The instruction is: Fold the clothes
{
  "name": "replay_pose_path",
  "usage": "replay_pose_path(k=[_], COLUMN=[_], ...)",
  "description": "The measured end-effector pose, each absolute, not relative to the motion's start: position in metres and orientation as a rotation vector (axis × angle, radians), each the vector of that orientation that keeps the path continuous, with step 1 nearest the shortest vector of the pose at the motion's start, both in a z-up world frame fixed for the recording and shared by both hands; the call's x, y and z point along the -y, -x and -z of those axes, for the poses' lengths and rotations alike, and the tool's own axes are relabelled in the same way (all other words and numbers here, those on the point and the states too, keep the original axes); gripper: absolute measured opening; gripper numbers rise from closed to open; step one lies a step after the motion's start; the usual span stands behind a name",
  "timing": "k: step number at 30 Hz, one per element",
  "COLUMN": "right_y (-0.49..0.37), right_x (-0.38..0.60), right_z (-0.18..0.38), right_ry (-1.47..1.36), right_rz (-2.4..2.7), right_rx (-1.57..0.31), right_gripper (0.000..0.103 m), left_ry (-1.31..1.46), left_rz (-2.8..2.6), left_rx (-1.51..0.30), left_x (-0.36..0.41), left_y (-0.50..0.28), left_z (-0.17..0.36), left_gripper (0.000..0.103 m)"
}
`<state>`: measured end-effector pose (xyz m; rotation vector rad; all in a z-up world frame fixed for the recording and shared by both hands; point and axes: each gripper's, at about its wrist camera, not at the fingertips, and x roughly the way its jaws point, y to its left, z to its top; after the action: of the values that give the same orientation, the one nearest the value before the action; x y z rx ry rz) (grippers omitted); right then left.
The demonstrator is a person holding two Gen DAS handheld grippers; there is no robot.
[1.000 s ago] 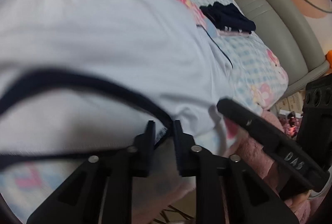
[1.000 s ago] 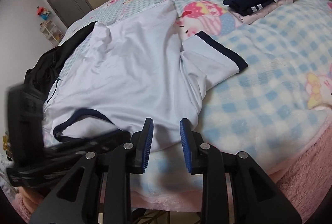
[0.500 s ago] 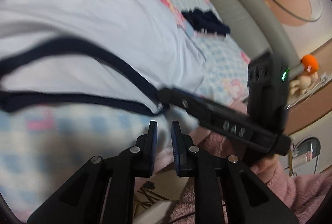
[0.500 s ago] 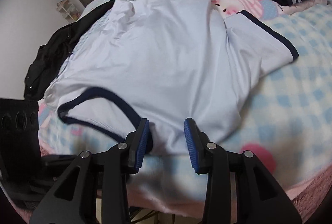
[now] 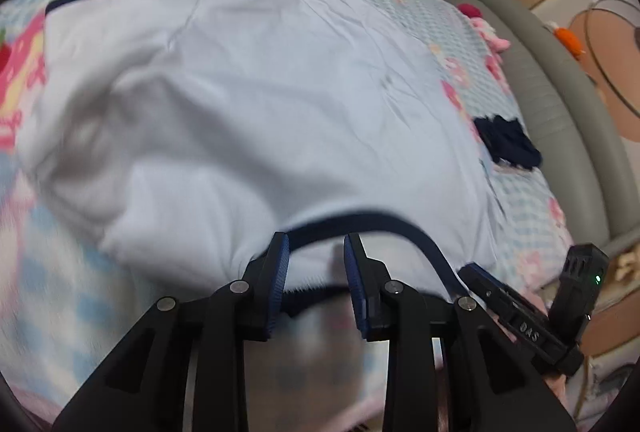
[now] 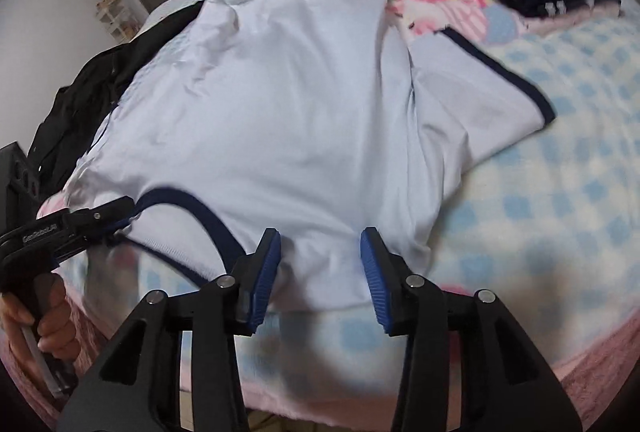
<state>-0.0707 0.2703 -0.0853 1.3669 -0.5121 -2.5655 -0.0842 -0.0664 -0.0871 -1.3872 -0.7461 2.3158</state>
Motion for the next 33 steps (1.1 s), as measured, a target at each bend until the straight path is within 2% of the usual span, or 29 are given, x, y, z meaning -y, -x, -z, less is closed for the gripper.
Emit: replay_pose_path(k=[7, 14, 17, 18, 20, 22, 24, 25, 29, 31, 33], right_y=[0.047, 0.052, 0.047, 0.046, 0.049, 0.053, 0.057, 0.057, 0.05, 0.056, 0.065], right_x=[-0.304, -0.315, -0.308, -0.306, -0.299, -0.301, -0.306, -0.311, -0.33, -0.329, -0.325], right_z=[0.07, 0.09, 0.078, 0.077, 0.084, 0.09, 0.095, 0.095, 0.089, 0.088, 0.086], right_ry=[-1.228, -1.441, -1.333, -1.294, -1.274, -1.307, -1.338, -1.342, -1.321, -1.302, -1.283], right_rz=[2.566, 2.632, 2.541, 2.468, 2.35, 2.366, 2.417, 2.446, 2.604, 2.589, 2.556], right_rx=[0.732, 0.732, 0.774, 0.813, 0.913, 0.935, 0.942, 0.952, 0.95, 0.954, 0.956], right_gripper=[0.043, 0.047, 0.052, 0.059, 0.061, 0.061, 0.046, 0.043, 0.041, 0.045, 0.061], left_ry=[1.192, 1.263, 1.213, 1.211, 1.206, 1.213, 1.199, 1.187, 1.15, 1.17, 1.181], left_rz=[-2.386, -2.346, -2.26, -2.269, -2.288, -2.325, -2.363, -2.38, -2.357, -2.32, -2.328], left_rx=[1.033, 1.203, 1.241, 1.248, 1.261, 1.279, 1.297, 1.302, 1.311, 1.303, 1.257], left_x=[0.124, 0.149, 0.138, 0.136, 0.132, 0.131, 0.134, 0.136, 0.139, 0.133, 0.126], left_y=[0.049, 0.052, 0.056, 0.057, 0.058, 0.061, 0.064, 0.065, 0.071, 0.081, 0.093], left_z=[0.076, 0.1, 0.103, 0.104, 0.107, 0.11, 0.111, 0.11, 0.112, 0.116, 0.114], left_gripper=[0.033, 0.036, 0.043, 0.044, 0.044, 0.044, 0.04, 0.039, 0.041, 0.041, 0.044])
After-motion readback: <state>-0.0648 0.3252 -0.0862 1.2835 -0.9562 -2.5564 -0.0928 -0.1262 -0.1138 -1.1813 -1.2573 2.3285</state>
